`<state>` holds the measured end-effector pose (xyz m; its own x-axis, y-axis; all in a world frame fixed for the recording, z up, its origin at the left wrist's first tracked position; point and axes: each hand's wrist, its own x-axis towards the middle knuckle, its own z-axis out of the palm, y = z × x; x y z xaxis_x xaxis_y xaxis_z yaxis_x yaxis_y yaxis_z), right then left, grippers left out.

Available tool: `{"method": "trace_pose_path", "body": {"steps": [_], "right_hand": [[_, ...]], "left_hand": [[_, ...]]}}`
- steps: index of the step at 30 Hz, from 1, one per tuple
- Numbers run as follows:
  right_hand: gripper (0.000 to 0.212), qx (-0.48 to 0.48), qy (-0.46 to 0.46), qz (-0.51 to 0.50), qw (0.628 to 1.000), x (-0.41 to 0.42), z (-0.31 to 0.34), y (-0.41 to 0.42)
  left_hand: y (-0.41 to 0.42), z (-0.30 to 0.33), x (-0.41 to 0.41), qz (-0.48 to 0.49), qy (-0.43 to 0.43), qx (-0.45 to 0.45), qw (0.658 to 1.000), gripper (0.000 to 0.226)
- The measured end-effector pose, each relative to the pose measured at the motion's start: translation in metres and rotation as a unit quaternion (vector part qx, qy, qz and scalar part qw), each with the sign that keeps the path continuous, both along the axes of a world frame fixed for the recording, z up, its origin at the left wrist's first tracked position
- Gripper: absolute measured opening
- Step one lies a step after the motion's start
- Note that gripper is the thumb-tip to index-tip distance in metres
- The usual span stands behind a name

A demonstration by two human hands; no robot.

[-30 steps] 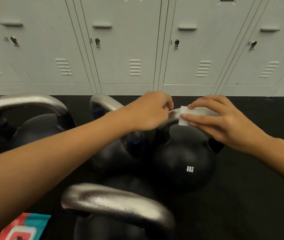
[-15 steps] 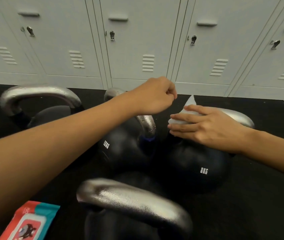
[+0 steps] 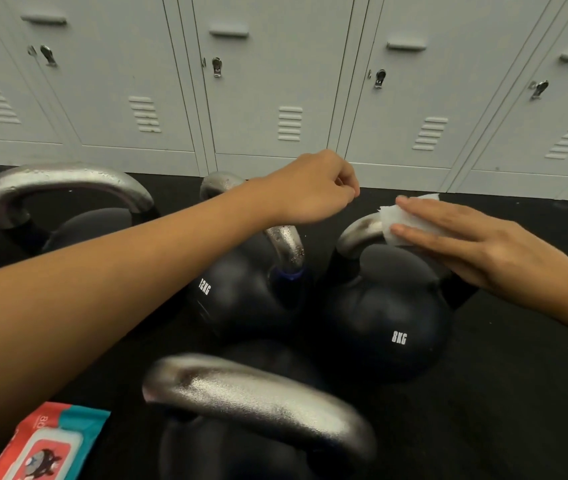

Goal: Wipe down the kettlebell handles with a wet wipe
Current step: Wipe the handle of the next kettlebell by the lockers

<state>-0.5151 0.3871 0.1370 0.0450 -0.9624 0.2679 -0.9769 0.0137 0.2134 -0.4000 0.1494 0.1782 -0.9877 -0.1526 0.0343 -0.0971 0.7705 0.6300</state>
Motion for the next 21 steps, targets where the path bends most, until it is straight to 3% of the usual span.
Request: {"method": "trace_pose_path", "body": {"steps": [6, 11, 16, 21], "right_hand": [[0.045, -0.018, 0.191, 0.059, 0.980, 0.006, -0.026, -0.042], [0.045, 0.036, 0.266, 0.054, 0.962, 0.014, -0.048, -0.061], [0.049, -0.036, 0.216, 0.025, 0.975, 0.009, -0.030, -0.042], [0.040, -0.136, 0.063, -0.057, 0.987, 0.004, -0.023, -0.010]], "left_hand": [[0.005, -0.001, -0.001, -0.001, -0.002, -0.019, 1.000, 0.026], [0.002, -0.002, -0.001, 0.010, -0.006, -0.018, 1.000, 0.029], [0.009, -0.010, -0.003, 0.010, -0.030, 0.020, 0.999, 0.029], [0.021, -0.017, -0.003, -0.032, -0.083, 0.021, 0.996, 0.030]]}}
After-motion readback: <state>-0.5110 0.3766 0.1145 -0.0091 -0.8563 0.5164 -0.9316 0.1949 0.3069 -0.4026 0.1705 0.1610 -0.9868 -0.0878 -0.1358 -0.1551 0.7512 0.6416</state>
